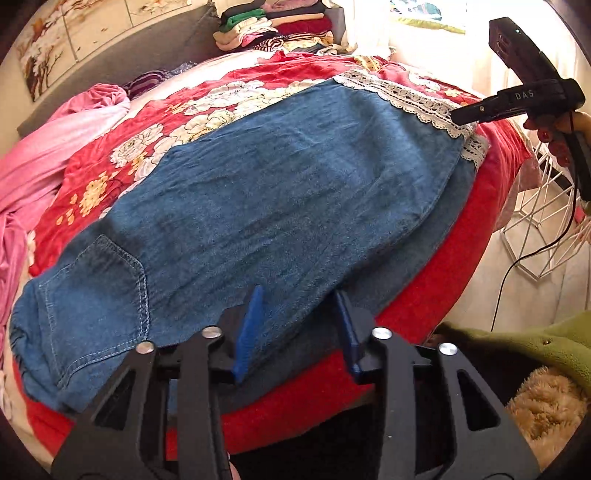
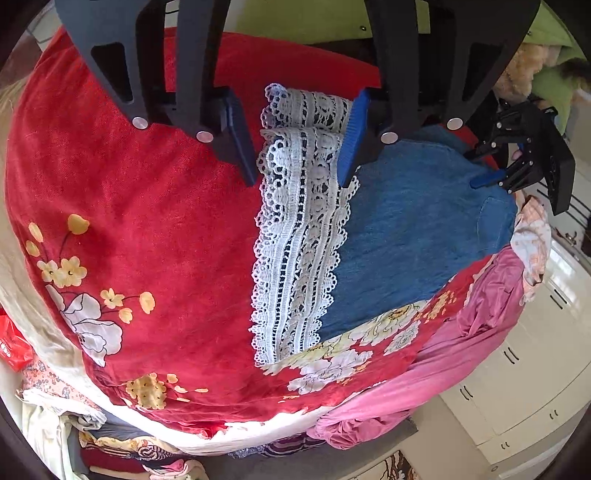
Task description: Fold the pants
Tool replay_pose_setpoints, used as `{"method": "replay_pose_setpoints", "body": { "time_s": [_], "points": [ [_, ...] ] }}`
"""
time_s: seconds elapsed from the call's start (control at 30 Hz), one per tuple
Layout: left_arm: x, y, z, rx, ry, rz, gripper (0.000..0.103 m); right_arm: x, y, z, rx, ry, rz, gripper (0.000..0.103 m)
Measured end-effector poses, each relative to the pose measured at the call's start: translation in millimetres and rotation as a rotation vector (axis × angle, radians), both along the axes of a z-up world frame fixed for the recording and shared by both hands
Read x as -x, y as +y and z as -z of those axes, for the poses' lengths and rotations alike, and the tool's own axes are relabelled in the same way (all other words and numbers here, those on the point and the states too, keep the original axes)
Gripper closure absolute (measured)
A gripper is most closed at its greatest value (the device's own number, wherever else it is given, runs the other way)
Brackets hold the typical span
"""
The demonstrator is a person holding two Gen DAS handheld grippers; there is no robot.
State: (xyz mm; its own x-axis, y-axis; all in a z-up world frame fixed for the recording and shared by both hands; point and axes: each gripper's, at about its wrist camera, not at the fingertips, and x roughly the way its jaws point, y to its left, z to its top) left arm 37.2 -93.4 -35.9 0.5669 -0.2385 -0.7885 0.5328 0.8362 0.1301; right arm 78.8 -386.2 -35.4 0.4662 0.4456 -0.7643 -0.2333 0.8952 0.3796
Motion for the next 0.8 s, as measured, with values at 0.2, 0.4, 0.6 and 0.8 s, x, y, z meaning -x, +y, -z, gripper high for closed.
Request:
{"method": "replay_pose_setpoints", "body": {
  "time_s": [0.2,0.4,0.6,0.8],
  "points": [
    [1.1,9.4,-7.2,0.09,0.032,-0.007,0.101,3.5,2.4,-9.4,0.043,-0.033,-0.03,0.09],
    [20.6,16.1,-22.4,0.114,0.023,0.005,0.102,23.2,5.0,-33.4,0.094,-0.089,-0.055,0.092],
    [18.2,14.3,-13.5,0.102,0.053,0.001,0.102,26.6,5.6,-20.3,0.113,-0.045,-0.057,0.092],
    [21.7,20.2,-8.2,0.111,0.085,0.014,0.101,36.4,5.9,-18.6,0.125,-0.03,-0.078,0.096]
  ]
}}
